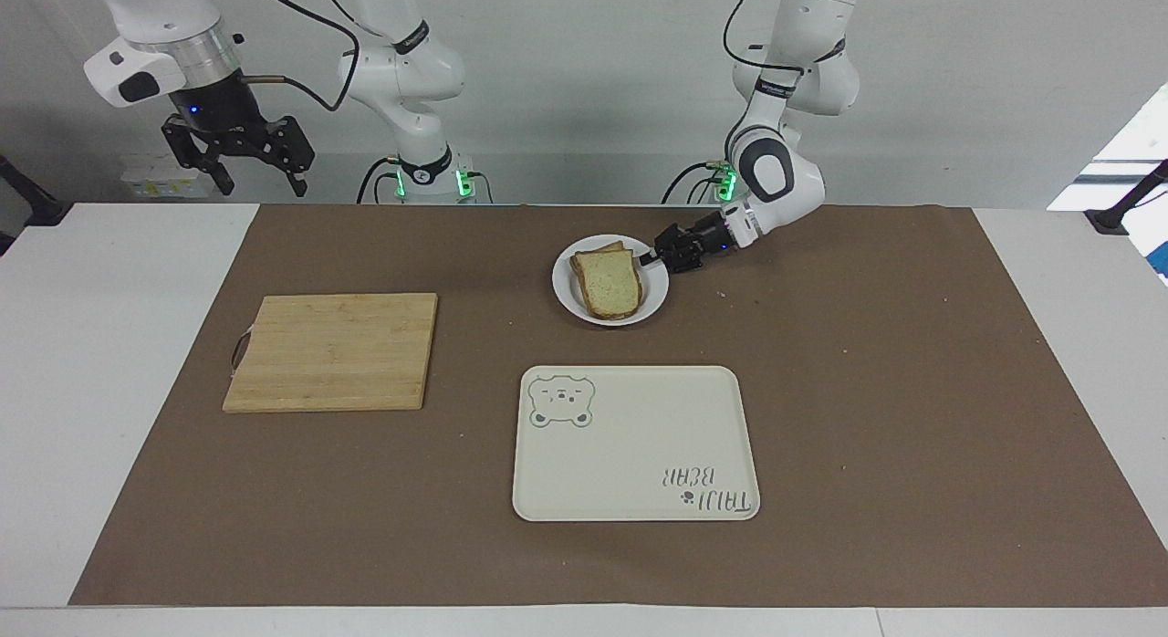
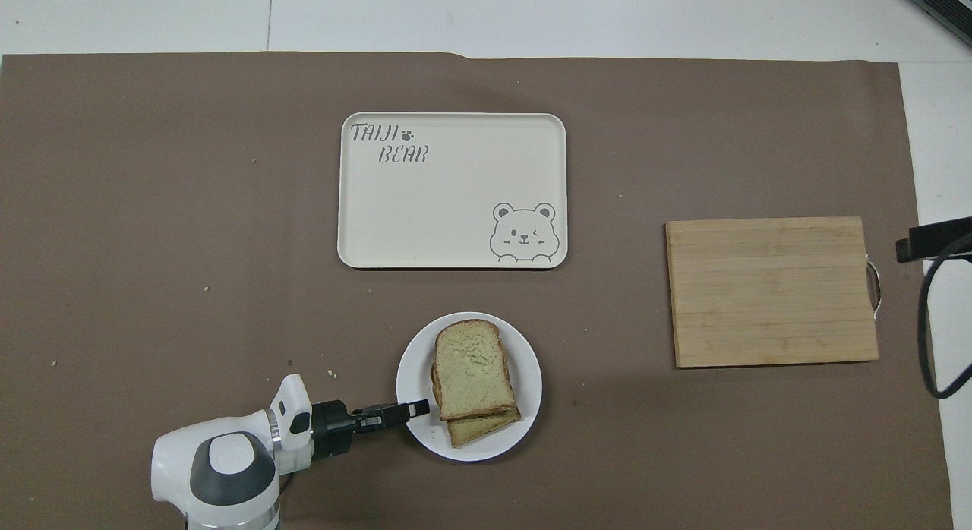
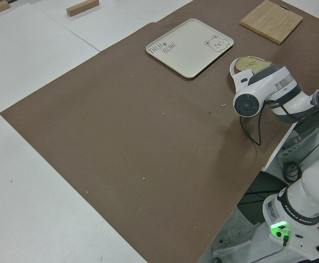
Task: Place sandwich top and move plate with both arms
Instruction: 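Grip the white plate rim with the left gripper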
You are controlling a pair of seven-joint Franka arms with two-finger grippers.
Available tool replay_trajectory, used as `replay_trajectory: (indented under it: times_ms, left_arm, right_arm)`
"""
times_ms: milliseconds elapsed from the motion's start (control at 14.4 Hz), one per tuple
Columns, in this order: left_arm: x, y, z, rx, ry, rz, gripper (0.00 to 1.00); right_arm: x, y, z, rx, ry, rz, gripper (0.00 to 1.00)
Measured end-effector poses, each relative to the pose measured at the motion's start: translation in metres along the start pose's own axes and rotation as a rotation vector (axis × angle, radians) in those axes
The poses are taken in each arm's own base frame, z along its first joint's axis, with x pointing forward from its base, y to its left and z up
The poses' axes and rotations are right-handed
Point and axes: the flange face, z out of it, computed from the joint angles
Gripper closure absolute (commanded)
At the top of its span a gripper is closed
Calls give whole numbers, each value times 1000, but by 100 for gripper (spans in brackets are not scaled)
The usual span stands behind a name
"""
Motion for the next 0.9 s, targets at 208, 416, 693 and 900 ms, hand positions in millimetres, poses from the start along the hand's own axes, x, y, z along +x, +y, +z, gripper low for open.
replay_trajectory:
  times_ms: [208, 416, 693, 900]
  left_arm:
    - [-1, -1, 1, -1, -4, -4, 100]
    - [-1, -2, 2, -7, -7, -6, 100]
    - [0, -3, 0, -16, -4, -14, 100]
    - [4, -3, -3, -31, 4, -23, 100]
  right_arm:
    - [0, -13, -1, 0, 5, -5, 0]
    - [1, -14, -1, 0, 8, -7, 0]
    - [1, -18, -1, 1, 13, -14, 0]
    - [1, -25, 0, 1, 10, -39, 0]
